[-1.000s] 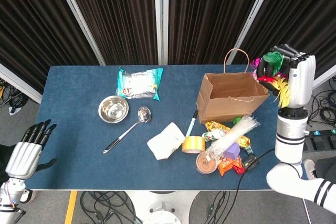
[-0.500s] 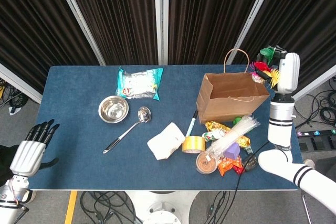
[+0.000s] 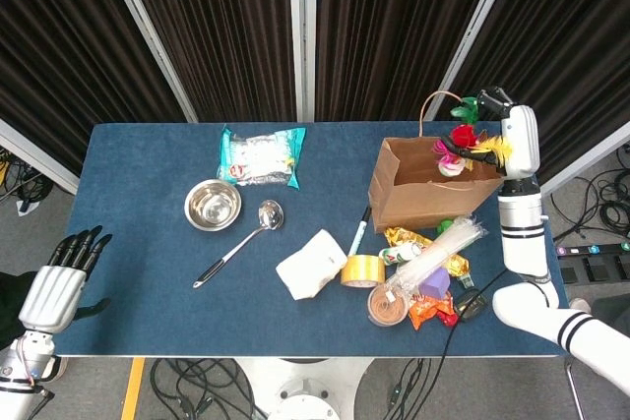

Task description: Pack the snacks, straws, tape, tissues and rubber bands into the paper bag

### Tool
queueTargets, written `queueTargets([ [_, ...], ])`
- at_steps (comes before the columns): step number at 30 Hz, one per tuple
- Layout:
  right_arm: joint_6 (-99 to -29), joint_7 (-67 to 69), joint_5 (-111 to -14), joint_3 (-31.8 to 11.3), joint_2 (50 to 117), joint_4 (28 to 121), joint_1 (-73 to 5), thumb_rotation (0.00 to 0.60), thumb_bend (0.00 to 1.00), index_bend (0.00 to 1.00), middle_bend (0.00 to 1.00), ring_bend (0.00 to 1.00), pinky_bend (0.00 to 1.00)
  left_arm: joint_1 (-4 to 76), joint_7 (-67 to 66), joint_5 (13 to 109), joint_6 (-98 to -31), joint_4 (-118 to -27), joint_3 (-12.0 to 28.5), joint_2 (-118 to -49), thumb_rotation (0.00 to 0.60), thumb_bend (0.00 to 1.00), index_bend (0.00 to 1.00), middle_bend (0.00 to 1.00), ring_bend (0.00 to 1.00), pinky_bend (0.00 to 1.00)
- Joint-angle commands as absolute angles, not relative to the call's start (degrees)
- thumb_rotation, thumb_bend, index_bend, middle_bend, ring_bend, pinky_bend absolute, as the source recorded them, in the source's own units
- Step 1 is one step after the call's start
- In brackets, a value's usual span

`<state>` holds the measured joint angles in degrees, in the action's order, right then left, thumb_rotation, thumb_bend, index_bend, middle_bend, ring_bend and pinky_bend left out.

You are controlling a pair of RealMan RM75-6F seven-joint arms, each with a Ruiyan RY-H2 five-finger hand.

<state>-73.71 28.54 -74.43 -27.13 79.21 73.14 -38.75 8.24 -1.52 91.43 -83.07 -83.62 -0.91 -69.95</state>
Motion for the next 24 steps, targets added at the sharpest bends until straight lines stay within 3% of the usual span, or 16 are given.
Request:
queueTargets([
  [1,-73.26,28.58,-74.55,-26.85,78.68,73.56,-38.73,0.600,0.00,0.39,0.35,0.15,0.23,8.22,-1.47,91.40,-83.04,-83.57,-0.96,-69.98,0.600,0.16,0.07,0.05,0.00,0.12],
  [16,-73.50,27.29,-72.78,-28.14,77.09,77.57,-38.66,0.600,0.00,0.30,0.28,0.11,0.18,8.45,-1.32,91.25,-83.04,-83.63,-0.74,-69.97,0.600,0.16,0.07,0.05,0.00,0.12],
  [24,-76.40,28.75,-74.83,-31.23,72.83,89.02,-38.46,0.600,0.00,0.30,0.28,0.11,0.18,8.57,-1.68,91.46,-83.57,-84.33,-0.46,-69.54,0.600,0.16,0.07,0.05,0.00,0.12],
])
